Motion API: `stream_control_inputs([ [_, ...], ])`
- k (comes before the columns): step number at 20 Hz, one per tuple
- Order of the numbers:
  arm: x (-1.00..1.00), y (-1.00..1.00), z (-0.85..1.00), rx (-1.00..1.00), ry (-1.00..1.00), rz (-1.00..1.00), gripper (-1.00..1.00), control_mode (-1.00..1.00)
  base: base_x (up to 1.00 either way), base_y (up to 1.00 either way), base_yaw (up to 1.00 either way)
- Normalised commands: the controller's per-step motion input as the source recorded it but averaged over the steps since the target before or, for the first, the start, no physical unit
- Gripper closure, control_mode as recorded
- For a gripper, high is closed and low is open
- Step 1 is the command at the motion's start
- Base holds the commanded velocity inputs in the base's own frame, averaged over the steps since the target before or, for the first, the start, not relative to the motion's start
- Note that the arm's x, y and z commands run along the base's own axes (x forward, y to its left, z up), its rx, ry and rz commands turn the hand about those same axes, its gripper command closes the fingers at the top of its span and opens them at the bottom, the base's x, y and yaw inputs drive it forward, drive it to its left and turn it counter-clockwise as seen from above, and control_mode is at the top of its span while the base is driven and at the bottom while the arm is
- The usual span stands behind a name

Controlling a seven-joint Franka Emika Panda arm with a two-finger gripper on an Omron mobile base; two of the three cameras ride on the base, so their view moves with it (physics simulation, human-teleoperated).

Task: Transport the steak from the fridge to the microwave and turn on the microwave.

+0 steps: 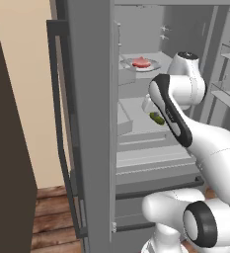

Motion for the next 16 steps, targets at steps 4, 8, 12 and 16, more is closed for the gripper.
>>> stream_control_inputs([
  [4,0.0,0.0,0.0,0.0,0.0,0.0,-1.0,-1.0,0.0,0.0,0.0],
  [8,0.0,0.04,0.0,-0.01,-0.02,0.0,-1.0,-1.0,0.0,0.0,0.0],
  [12,0.2,-0.11,0.17,-0.15,-0.25,0.0,-1.0,-1.0,0.0,0.0,0.0],
  [16,0.27,-0.39,0.29,-0.06,-0.18,-0.02,-1.0,-1.0,0.0,0.0,0.0],
])
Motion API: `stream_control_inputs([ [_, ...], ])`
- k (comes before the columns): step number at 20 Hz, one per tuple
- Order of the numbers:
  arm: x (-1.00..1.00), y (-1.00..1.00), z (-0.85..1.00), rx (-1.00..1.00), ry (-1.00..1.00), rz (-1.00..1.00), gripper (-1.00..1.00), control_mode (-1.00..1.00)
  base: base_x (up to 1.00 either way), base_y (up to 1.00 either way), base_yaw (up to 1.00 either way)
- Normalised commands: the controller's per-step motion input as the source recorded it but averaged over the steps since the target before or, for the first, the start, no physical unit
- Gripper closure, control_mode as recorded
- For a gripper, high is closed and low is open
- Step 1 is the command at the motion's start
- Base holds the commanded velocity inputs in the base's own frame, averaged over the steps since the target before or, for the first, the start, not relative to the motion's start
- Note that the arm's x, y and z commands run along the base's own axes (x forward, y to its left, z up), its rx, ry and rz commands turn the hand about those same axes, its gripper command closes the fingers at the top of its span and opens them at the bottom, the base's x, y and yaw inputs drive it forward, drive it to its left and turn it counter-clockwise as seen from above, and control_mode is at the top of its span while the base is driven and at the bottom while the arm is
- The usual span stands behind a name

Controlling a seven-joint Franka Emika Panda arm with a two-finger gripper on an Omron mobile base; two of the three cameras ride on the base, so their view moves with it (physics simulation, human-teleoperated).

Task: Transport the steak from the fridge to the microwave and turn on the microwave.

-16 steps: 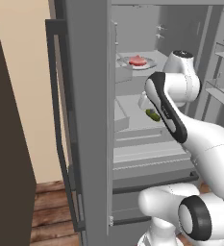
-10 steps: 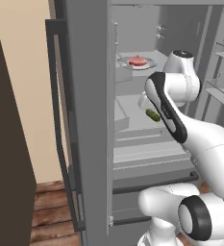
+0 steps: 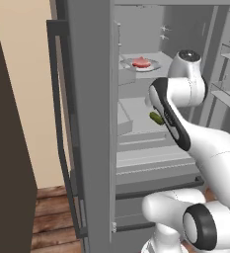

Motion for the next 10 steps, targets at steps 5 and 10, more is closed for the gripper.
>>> stream_control_inputs([
  [5,0.1,-0.17,0.36,0.02,-0.2,-0.01,-1.0,-1.0,0.0,0.0,0.0],
  [10,0.39,0.0,0.56,0.08,-0.04,-0.06,-1.0,-1.0,0.0,0.0,0.0],
])
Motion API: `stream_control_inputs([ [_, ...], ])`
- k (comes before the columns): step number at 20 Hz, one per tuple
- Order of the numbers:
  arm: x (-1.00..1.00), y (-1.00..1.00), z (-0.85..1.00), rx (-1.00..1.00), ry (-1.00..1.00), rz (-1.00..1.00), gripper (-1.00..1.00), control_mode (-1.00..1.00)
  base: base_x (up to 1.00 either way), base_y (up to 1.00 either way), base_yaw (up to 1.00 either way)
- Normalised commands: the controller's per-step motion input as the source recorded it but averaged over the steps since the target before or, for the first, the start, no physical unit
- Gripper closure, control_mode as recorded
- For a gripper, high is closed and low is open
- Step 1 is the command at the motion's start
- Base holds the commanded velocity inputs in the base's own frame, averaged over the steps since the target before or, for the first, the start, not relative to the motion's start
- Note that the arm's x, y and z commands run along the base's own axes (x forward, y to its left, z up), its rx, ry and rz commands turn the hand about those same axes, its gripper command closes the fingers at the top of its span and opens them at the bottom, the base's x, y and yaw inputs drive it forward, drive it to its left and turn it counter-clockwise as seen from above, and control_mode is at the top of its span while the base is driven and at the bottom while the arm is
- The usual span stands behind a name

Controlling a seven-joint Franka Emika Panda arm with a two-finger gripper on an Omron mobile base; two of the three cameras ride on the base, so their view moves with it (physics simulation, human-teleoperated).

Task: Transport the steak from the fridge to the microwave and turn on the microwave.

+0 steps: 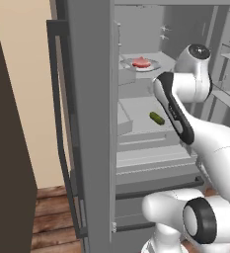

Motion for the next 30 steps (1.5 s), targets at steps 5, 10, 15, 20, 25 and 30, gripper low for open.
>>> stream_control_inputs([
  [5,0.66,0.0,0.53,-0.08,0.01,0.0,-1.0,-1.0,0.0,0.0,0.0],
  [10,0.61,0.0,0.39,-0.08,0.01,0.0,-1.0,-1.0,0.0,0.0,0.0],
  [15,0.78,0.0,0.0,0.07,0.01,-0.01,-1.0,-1.0,0.0,0.0,0.0],
  [20,0.67,0.0,0.01,0.06,-0.09,0.0,-1.0,-1.0,0.0,0.0,0.0],
  [25,0.5,0.05,0.03,0.0,0.01,-0.08,-1.0,-1.0,0.0,0.0,0.0],
  [30,0.4,0.08,0.0,0.03,0.03,-0.06,-1.0,-1.0,0.0,0.0,0.0],
])
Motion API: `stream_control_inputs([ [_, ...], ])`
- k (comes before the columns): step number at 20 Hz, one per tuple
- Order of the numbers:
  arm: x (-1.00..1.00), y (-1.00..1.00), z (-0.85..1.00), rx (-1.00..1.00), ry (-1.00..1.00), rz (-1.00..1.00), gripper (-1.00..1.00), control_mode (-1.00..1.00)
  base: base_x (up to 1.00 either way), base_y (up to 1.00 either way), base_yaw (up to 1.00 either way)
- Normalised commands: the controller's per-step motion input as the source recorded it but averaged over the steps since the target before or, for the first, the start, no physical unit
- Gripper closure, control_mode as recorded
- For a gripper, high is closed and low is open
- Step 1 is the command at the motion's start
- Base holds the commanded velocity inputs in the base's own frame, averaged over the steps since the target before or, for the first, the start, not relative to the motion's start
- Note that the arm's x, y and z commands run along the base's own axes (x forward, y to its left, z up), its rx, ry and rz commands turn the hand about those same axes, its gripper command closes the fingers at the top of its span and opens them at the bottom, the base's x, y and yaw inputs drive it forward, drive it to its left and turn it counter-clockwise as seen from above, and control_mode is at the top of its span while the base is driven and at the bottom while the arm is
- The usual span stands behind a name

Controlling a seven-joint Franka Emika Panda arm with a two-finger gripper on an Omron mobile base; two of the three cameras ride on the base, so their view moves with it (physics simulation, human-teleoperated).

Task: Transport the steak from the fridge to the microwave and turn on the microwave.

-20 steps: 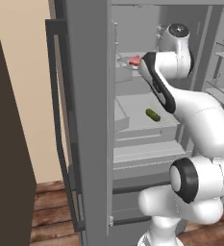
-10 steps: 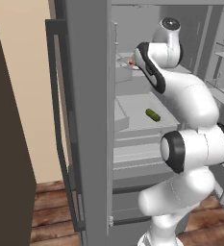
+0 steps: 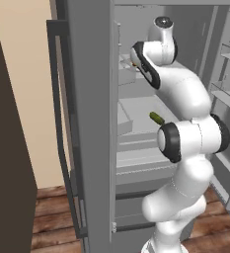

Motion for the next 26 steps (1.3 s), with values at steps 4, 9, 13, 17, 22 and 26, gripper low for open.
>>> stream_control_inputs([
  [4,0.37,0.02,-0.01,0.13,-0.03,0.0,-1.0,-1.0,0.0,0.0,0.0],
  [9,0.32,0.02,-0.05,0.05,-0.01,0.0,-1.0,-1.0,0.0,0.0,0.0],
  [13,0.25,0.0,0.0,-0.04,0.0,0.12,-1.0,-1.0,0.0,0.0,0.0],
  [17,0.4,0.0,-0.01,-0.02,0.02,0.17,-1.0,-1.0,0.0,0.0,0.0],
  [22,0.27,-0.02,-0.08,-0.1,0.04,0.19,-1.0,-1.0,0.0,0.0,0.0],
  [26,0.39,0.0,-0.01,-0.21,0.06,0.1,-1.0,-1.0,0.0,0.0,0.0],
])
